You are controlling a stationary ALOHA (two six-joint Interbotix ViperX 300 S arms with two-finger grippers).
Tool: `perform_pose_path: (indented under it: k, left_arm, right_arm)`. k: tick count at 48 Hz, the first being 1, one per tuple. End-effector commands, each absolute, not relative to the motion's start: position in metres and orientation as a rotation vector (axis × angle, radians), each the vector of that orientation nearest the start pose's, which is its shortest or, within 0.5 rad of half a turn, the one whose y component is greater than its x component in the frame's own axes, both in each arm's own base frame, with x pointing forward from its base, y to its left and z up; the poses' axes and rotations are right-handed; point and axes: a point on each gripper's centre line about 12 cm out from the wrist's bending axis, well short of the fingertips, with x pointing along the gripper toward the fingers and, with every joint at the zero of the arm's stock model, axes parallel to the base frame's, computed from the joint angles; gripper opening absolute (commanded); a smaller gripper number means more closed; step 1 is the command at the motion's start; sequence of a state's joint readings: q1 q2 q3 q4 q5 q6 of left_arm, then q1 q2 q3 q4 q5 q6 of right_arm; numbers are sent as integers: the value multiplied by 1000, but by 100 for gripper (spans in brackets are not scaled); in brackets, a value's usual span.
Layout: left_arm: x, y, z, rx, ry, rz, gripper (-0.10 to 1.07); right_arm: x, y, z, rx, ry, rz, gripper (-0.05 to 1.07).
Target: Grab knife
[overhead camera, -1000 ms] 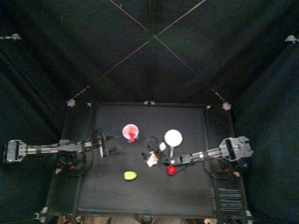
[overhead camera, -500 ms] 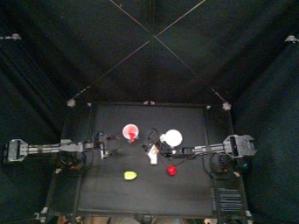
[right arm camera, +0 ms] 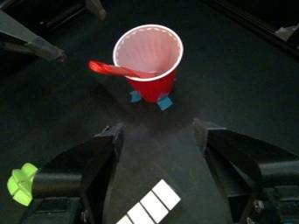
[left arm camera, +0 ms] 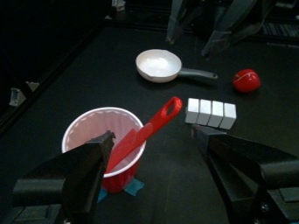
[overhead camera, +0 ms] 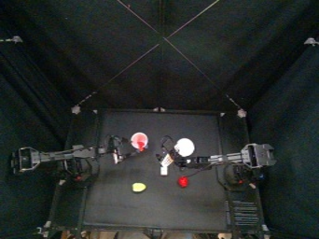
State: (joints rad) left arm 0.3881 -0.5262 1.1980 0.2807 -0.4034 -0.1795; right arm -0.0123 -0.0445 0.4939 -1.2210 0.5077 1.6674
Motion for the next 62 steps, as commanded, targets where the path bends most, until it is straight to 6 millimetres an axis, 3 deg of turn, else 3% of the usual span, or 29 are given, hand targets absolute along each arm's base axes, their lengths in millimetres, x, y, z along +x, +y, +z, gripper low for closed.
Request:
perform_pose_path:
  k: [1, 14, 41, 62]
  left_arm:
    - [245, 87, 202, 42, 260, 252, 104]
    - [262, 93, 181, 71, 343, 211, 104]
    - [281, 112, 163, 45, 407, 236, 103]
    - [285, 113, 166, 48, 396, 233, 77]
  right_arm:
    - [392, -61, 256, 350, 443, -613, 95]
    - [383, -61, 249, 367, 459, -623, 95]
    - [379, -61, 241, 378, 482, -631, 95]
    - [378, -61, 239, 383, 487, -633, 95]
